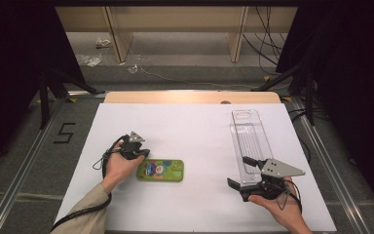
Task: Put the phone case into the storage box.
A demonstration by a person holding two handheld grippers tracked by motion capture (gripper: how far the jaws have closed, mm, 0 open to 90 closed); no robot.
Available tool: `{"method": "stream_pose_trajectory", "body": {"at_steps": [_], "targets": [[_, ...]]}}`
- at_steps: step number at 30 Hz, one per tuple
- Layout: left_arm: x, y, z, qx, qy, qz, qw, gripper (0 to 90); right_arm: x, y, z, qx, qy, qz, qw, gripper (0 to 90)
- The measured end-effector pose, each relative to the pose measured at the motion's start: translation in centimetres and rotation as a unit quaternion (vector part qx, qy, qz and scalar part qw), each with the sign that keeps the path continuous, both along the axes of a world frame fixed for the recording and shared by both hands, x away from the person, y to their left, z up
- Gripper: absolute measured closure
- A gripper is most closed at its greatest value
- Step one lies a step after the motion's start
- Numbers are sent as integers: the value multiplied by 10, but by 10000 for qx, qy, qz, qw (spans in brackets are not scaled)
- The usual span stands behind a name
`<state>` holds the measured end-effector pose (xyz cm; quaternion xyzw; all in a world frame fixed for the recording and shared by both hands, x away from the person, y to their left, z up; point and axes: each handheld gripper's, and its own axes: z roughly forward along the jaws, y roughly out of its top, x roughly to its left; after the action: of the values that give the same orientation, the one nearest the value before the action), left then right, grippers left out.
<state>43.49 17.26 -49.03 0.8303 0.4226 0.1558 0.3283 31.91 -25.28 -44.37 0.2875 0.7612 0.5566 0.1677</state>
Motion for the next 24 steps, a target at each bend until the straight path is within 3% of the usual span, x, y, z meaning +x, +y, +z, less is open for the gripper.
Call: {"method": "stream_pose_trajectory", "body": {"at_steps": [13, 24], "targets": [[-16, 5, 1, 144, -20, -227, 9996, 897, 0, -1, 0, 11, -1, -17, 10000, 77], [-46, 2, 2, 323, -5, -498, 9982, 897, -1, -1, 1, 9, 3, -21, 10000, 78]]}}
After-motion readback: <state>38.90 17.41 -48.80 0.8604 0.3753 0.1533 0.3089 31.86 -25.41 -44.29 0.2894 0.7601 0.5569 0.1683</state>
